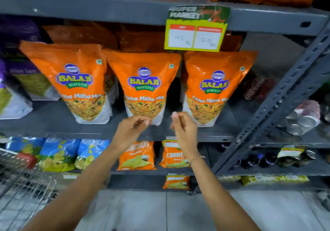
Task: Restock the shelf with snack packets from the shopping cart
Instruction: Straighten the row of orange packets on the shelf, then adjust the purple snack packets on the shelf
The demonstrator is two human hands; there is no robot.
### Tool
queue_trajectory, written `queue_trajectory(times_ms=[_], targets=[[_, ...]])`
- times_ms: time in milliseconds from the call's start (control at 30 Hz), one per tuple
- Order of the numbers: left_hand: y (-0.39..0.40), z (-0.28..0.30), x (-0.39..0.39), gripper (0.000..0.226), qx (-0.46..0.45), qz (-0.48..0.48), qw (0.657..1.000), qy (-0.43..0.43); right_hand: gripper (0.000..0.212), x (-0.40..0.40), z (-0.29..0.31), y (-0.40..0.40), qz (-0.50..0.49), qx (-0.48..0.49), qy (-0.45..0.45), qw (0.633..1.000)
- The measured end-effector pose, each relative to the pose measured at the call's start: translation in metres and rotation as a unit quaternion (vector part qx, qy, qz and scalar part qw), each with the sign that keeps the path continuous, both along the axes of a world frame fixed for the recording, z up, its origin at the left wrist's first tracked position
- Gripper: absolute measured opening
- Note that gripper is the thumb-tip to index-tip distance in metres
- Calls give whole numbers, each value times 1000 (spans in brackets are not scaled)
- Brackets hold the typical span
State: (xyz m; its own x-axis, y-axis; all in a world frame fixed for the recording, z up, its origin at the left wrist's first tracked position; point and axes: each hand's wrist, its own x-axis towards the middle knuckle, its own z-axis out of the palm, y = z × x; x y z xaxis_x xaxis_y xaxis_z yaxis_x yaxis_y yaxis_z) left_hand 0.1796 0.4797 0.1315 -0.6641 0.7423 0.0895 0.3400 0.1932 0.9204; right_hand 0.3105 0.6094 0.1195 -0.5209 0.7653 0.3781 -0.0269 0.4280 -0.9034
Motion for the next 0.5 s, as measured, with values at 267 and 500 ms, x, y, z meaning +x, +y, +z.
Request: queue_trajectory(times_ms=[267,500], targets=[[-133,-4,-114,19,103,149,974,-134,17,-125,5,-99,270,-2,-190,944],[-236,5,-217,24,59,179,973,-135,57,-244,14,-188,331,24,-327,885]])
